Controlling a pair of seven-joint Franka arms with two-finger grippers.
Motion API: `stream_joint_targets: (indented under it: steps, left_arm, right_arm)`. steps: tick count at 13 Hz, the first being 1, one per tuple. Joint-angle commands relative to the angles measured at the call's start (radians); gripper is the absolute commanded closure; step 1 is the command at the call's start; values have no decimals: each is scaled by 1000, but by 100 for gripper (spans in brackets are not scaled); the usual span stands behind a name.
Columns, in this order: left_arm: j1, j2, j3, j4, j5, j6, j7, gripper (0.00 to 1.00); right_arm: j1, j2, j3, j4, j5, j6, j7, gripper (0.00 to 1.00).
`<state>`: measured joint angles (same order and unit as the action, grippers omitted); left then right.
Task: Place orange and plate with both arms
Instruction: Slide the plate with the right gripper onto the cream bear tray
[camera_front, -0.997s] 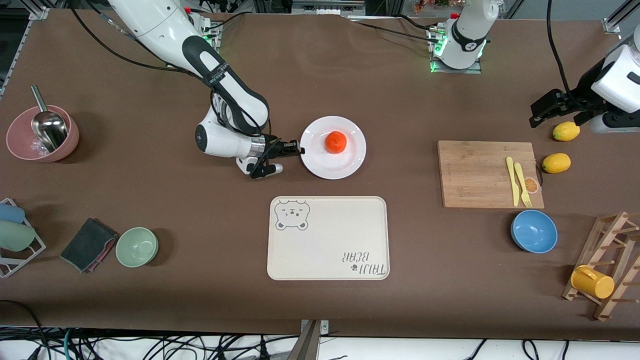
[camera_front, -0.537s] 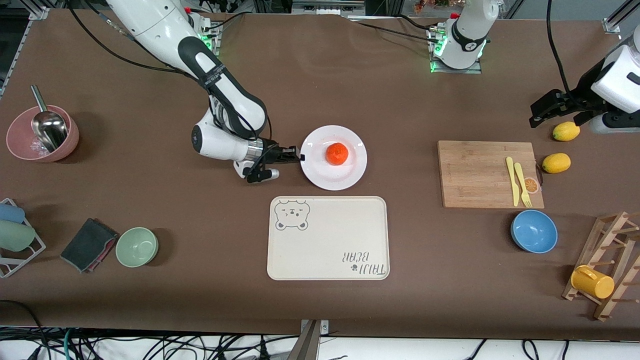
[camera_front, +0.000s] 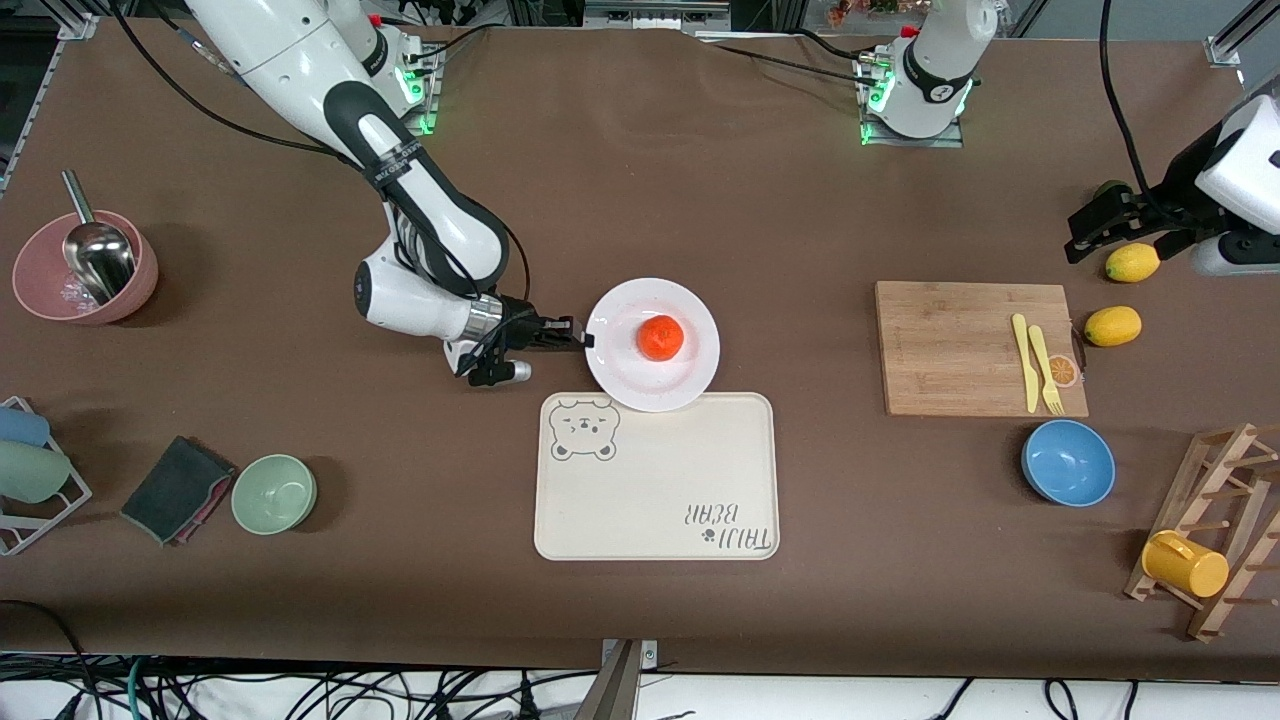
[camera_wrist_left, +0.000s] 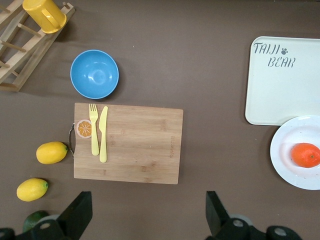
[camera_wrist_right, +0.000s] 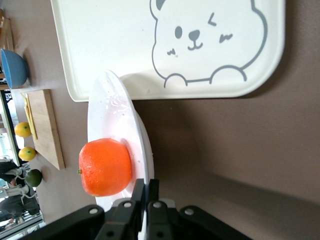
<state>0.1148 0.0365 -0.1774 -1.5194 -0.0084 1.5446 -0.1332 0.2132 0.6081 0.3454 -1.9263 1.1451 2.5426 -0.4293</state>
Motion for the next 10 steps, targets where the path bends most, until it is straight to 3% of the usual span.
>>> stream_joint_targets:
  steps: [1, 8, 10]
  left_arm:
    - [5, 19, 12, 32, 10, -29, 20, 0]
    - [13, 14, 10, 24, 4, -28, 20, 0]
    - [13, 14, 10, 24, 4, -28, 20, 0]
  right_arm:
    - [-18, 4, 7, 44, 47, -13, -5, 100]
    - [-52, 5, 6, 122, 125, -42, -8, 100]
    - [-60, 53, 6, 192, 124, -41, -3, 100]
